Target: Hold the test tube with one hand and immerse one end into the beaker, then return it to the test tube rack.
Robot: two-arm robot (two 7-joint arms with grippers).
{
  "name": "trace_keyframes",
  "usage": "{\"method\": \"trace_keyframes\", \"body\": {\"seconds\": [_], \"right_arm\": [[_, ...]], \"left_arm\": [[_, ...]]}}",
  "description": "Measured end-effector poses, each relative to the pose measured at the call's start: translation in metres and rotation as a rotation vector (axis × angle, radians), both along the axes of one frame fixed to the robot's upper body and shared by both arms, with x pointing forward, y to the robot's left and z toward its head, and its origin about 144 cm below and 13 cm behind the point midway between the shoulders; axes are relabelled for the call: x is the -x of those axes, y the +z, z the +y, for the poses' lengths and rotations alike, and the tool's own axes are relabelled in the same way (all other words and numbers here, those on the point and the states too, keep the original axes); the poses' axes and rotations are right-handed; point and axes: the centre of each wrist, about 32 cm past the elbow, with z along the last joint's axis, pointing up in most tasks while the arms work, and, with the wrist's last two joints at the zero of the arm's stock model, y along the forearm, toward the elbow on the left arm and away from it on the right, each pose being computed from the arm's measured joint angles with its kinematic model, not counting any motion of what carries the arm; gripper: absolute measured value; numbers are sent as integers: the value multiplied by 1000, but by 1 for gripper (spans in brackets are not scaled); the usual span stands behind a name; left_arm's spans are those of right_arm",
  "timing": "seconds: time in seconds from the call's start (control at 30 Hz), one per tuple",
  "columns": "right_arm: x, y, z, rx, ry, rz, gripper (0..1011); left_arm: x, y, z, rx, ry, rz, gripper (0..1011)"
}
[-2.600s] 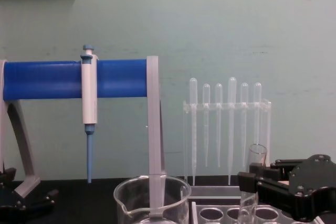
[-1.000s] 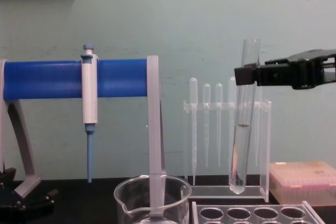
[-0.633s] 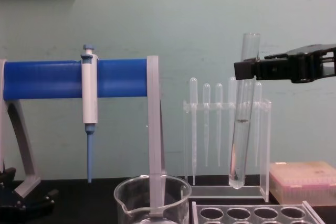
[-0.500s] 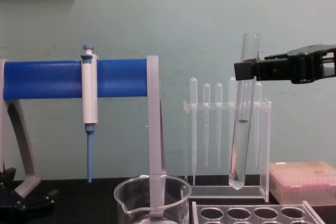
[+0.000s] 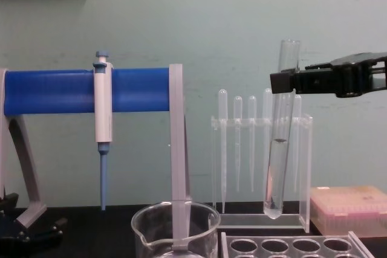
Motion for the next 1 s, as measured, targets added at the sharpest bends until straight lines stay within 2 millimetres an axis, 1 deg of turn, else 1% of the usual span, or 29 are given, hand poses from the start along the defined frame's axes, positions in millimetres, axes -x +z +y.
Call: {"method": "trace_keyframes", "body": {"seconds": [1.0], "right_arm": [[0,0,0,0,0,-1,242]], "left_arm": [[0,0,0,0,0,0,1000]]}}
